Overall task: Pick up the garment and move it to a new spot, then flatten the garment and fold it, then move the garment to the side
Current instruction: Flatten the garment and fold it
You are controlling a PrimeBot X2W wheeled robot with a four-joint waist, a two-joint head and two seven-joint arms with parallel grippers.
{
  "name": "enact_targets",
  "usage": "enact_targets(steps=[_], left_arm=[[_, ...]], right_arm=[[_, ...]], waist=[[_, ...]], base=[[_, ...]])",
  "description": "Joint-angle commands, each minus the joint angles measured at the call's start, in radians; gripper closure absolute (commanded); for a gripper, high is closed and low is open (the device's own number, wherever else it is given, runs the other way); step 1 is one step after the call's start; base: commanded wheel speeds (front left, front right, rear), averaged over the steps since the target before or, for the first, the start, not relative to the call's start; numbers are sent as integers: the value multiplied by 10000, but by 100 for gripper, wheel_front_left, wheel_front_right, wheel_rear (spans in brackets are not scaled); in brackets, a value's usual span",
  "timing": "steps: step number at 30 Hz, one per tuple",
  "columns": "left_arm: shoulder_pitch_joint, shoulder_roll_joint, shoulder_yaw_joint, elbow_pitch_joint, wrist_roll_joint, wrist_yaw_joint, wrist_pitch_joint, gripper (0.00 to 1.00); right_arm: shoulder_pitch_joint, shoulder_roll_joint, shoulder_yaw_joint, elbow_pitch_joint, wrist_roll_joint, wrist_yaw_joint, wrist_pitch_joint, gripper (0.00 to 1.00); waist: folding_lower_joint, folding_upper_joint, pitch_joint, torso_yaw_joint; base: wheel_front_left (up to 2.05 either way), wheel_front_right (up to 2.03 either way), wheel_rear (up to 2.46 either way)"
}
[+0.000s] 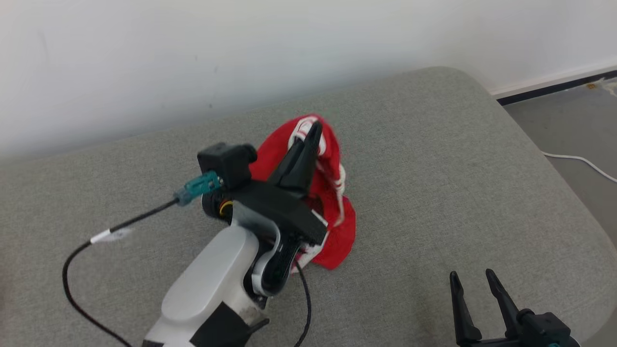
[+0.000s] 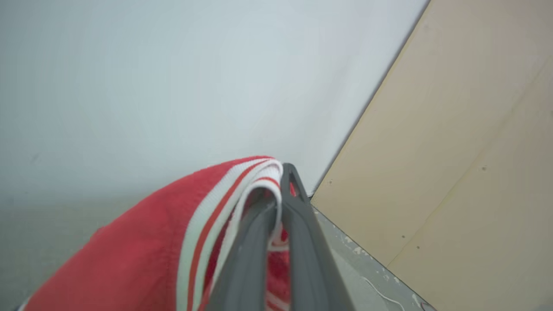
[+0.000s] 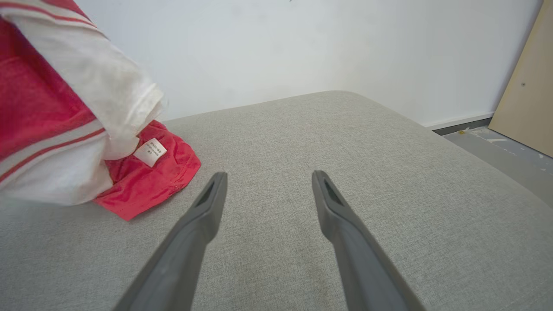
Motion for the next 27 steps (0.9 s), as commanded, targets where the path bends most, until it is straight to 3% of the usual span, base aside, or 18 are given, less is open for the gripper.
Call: enact_targets(steps=[1,10,16,21,27], left_arm=[[-345,-5,-100,-175,-136,-23,27,100],[-3038,-4,-1253,-1781,-2580,-263,-647,100],[-3926,10,-1175,-2498,-3776,-195,-1099,100],[-2872,34,-787,-1931,-3902,54,-1130,100],[-436,856,-460,-409,-4140,673,-1136,100]], right_arm=[[-106,-12,15,24,53,-22,-54,0],[-175,-13,266,183,134,-22,-52,0],[-93,-12,183,177,64,-22,-39,0],[4,-10,102,89,22,-22,-39,0],[5,-13,142,-2,-21,-22,-39,0]], waist=[[-1,-1,-17,22],[-1,-1,-85,-168],[-1,-1,-113,-78],[-1,-1,-84,377],[-1,-1,-9,948]], base=[[0,0,0],[0,0,0],[0,0,0],[0,0,0],[0,0,0]])
